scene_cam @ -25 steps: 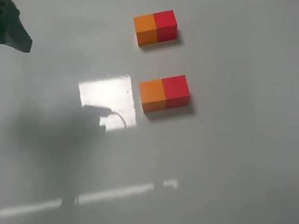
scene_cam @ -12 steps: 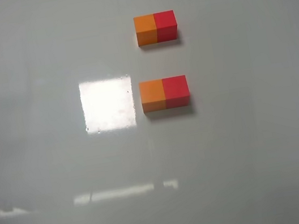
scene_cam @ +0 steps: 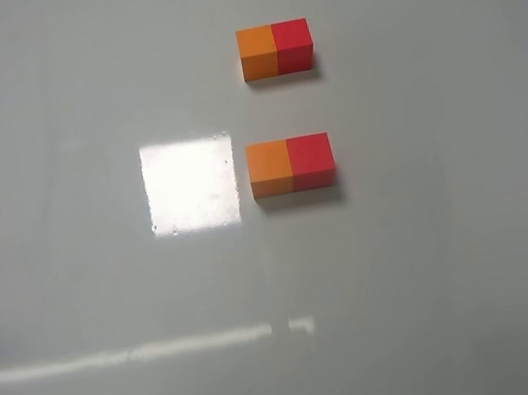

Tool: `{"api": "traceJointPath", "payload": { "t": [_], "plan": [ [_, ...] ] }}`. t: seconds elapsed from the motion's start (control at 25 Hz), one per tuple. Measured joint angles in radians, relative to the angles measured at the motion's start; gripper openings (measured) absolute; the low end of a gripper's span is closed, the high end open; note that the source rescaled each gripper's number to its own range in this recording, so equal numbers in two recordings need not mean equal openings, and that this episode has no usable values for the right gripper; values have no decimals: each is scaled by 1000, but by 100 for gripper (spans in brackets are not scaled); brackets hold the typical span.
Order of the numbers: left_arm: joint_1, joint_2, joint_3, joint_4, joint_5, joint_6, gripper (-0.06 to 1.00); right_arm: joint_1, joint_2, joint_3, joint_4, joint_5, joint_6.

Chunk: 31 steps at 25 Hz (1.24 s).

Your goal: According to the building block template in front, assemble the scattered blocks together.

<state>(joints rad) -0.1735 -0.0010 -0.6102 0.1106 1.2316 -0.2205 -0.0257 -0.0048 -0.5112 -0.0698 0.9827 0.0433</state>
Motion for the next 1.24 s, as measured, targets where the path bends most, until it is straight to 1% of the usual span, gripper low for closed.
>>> {"api": "traceJointPath", "payload": {
  "t": [0.12, 0.2, 0.52, 0.64, 1.04, 1.12, 1.24],
  "plan": [
    [0, -5, 22, -99, -5, 93, 70, 0, 0, 0, 0, 0, 2],
    [1, -5, 50, -121, -11, 119, 69, 0, 0, 0, 0, 0, 2],
    [1, -5, 73, -111, -102, 171, 69, 0, 0, 0, 0, 0, 2],
    [1, -5, 102, -134, -159, 183, 69, 0, 0, 0, 0, 0, 2],
    [3, -5, 107, -149, -180, 193, 69, 0, 0, 0, 0, 0, 2],
    [17, -5, 107, -156, -180, 202, 69, 0, 0, 0, 0, 0, 2],
    [81, -5, 107, -168, -180, 210, 69, 0, 0, 0, 0, 0, 2]
  ]
}}
